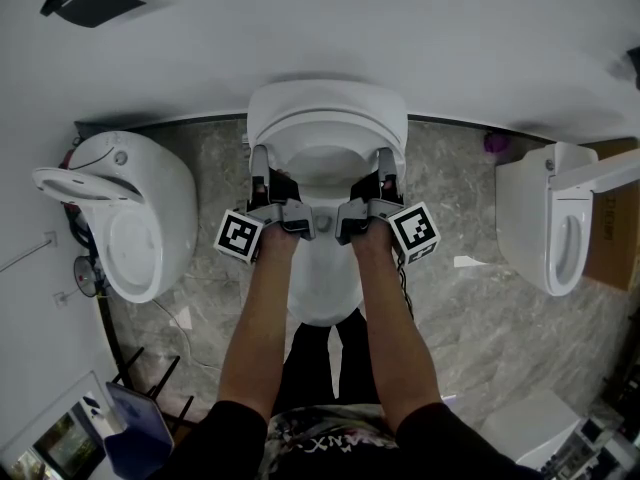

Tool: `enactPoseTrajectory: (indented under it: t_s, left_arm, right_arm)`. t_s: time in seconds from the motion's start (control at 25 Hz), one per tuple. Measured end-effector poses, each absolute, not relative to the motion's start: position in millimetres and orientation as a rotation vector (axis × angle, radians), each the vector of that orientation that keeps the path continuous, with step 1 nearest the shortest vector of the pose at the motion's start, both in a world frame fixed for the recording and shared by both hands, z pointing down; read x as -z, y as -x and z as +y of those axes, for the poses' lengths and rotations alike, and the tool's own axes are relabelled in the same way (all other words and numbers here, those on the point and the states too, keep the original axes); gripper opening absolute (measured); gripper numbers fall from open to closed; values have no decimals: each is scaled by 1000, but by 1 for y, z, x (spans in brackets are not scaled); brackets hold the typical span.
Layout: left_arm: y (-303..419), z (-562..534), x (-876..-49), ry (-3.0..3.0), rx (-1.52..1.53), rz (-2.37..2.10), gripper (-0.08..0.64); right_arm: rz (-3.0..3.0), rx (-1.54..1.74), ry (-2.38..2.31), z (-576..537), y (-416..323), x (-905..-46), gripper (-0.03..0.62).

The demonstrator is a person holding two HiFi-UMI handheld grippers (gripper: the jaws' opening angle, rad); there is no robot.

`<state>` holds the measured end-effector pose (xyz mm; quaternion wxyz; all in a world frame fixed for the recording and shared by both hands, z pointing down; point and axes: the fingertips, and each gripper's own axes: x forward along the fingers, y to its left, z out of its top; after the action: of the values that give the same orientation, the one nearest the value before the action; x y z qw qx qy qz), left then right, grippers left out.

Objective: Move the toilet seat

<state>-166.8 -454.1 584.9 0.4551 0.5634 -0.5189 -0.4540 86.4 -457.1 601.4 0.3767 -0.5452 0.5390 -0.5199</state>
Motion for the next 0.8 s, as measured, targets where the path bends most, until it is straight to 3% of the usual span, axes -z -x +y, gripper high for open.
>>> enactPoseTrajectory:
  t_s: [0.52,0.8]
  left_arm:
    - [164,-451,-564,-1490,1063,-1278,48]
    - [152,-431,-519,-1751,821,-1334,37]
  right_arm:
    - [1539,1284,1389,-458,-76,-580,5]
    - [1882,1147,1419,-445,-59,-522,5]
